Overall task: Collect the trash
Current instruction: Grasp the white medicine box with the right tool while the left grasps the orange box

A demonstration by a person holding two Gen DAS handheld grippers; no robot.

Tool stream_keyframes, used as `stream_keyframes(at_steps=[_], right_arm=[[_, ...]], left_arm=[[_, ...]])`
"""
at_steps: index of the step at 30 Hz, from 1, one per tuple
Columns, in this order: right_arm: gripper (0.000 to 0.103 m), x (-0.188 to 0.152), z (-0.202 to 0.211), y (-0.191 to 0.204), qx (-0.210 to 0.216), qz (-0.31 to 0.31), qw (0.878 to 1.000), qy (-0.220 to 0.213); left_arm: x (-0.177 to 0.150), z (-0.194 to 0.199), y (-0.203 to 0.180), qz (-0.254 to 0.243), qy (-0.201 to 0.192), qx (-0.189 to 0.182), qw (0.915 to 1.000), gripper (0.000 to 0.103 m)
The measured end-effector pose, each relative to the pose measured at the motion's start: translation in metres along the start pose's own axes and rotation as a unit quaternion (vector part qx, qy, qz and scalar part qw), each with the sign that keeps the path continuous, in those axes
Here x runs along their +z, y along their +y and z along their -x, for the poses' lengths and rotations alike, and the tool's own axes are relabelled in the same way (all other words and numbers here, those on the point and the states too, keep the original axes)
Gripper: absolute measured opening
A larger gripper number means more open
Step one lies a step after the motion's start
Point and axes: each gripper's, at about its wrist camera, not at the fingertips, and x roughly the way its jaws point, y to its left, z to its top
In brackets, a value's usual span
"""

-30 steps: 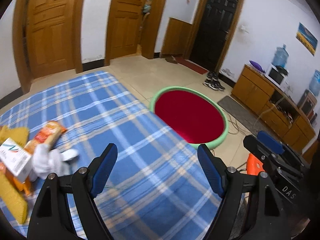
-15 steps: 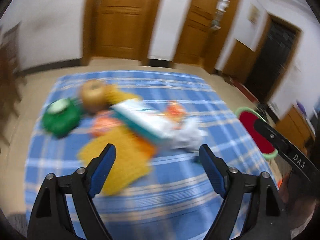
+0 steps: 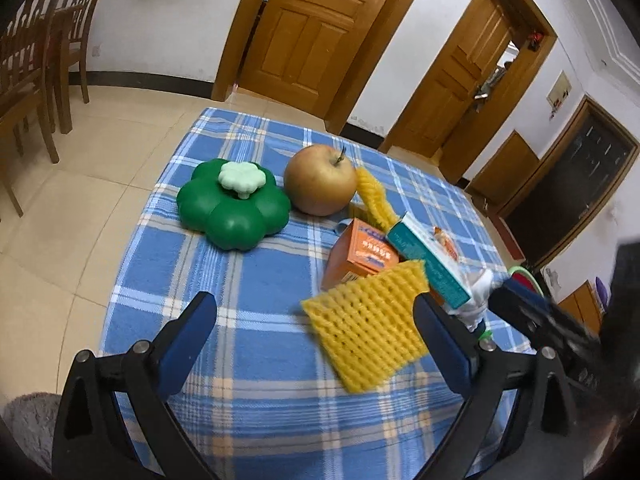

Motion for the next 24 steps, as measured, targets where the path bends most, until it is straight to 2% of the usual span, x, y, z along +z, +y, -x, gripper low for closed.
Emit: stream_keyframes(at_steps=[1,4,7,10,11,13,18,21,23,24], right_arm=[[0.074,0.004,-0.008,0.004,0.01,0.008,1.0,0.008],[0.074,0.018,-0.04,0.012,0.006,0.036,0.999,0.037],[0.077,0.026,-0.065,0.012,-0.001,0.053,0.998,0.043],[0.077,0.025,-0.082,0.004,0.008,0.045,0.997,0.063],[0.074,0.023,-0.085,-0.001,0.014,0.035,0.997,0.067],[0.058,0.014,-0.084,-0.007,0.038,0.025,0.997,0.069],[0.058,-0.009,-0.058,-0.007,0.027,0.041,0.998,0.036],[0.058,-0.02,-0.039,-0.011,0.013,0.026,1.0,0.007],[0.057,-0.023,-0.026,-0.02,-0.016,0.01,1.0,-0.012],[0.058,-0.023,-0.024,-0.021,-0.026,0.004,0.999,-0.017]], left_arm=[[0.0,-0.002,0.0,-0.003,0.003,-0.004,1.0,0.097],[0.002,-0.008,0.0,-0.013,0.005,-0.003,0.9999,0.097],[0.007,-0.01,0.002,-0.013,0.007,-0.016,0.9998,0.097],[0.014,-0.01,0.005,0.001,0.0,-0.03,0.9995,0.097],[0.018,-0.011,0.005,0.003,-0.002,-0.032,0.9995,0.097],[0.026,-0.015,0.001,0.002,-0.005,-0.028,0.9996,0.097],[0.043,-0.036,-0.018,-0.02,0.008,-0.032,0.9993,0.095],[0.045,-0.05,-0.042,-0.067,0.019,-0.029,0.9971,0.09],[0.042,-0.064,-0.06,-0.111,0.034,-0.018,0.9931,0.085],[0.041,-0.07,-0.064,-0.125,0.042,-0.013,0.9912,0.076]])
